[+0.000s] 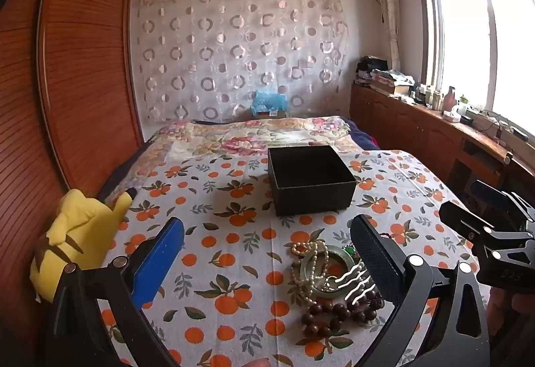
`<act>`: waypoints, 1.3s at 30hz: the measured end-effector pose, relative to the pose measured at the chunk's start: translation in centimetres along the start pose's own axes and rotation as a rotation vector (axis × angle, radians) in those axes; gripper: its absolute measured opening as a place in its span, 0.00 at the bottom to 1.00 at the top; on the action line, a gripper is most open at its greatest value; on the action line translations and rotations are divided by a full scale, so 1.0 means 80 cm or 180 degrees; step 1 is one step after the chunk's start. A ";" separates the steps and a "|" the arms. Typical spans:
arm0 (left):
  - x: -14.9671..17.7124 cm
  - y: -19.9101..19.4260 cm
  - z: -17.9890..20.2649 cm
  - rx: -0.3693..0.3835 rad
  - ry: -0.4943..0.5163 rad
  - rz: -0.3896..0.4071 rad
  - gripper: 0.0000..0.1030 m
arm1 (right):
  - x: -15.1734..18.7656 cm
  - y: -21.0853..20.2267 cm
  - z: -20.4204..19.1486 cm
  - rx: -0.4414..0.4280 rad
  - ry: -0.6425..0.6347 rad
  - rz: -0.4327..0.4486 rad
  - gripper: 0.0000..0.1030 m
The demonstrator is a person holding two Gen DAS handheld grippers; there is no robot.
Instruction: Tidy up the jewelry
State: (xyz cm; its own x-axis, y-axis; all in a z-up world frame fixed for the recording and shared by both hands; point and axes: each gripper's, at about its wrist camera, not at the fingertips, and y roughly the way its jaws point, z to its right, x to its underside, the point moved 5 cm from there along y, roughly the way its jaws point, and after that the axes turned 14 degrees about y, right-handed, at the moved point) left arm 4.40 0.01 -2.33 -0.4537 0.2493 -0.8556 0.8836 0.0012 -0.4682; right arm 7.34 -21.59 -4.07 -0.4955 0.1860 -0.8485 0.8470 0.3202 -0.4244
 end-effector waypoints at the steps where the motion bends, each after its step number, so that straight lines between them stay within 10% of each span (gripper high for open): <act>1: 0.000 0.000 0.000 0.0006 0.0004 -0.0005 0.94 | 0.000 0.000 0.000 -0.0003 0.0001 0.0003 0.98; 39: 0.000 -0.001 -0.001 -0.0004 -0.0011 0.0038 0.94 | -0.002 -0.004 0.001 -0.0014 0.0024 0.0031 0.98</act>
State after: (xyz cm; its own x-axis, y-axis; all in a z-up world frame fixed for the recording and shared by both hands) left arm 4.33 0.08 -2.23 -0.4435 0.2458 -0.8619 0.8891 -0.0007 -0.4577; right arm 7.16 -21.81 -3.80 -0.4886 0.1960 -0.8502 0.8509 0.3224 -0.4147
